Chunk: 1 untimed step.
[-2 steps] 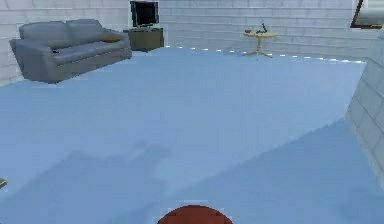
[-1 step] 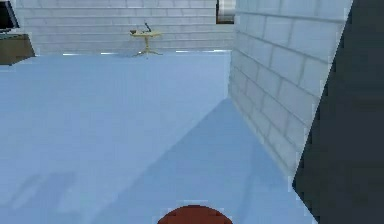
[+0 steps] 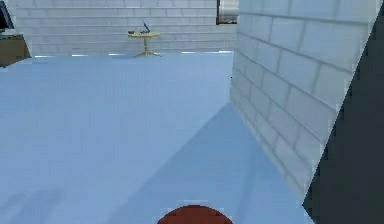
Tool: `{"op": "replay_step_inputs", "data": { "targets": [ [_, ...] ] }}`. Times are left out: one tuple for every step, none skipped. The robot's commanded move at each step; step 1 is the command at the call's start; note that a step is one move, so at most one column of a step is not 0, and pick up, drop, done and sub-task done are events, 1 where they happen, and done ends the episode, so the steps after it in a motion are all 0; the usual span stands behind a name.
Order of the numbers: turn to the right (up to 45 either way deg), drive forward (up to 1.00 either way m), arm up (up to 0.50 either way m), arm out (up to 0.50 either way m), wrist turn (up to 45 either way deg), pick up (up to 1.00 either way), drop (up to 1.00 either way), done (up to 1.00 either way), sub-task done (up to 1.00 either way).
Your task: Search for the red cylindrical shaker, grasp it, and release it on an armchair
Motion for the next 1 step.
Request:
{"op": "replay_step_inputs", "data": {
  "targets": [
    [0.0,1.00,0.00,0.00,0.0,0.00,0.00,0.00,0.00]
  ]
}}
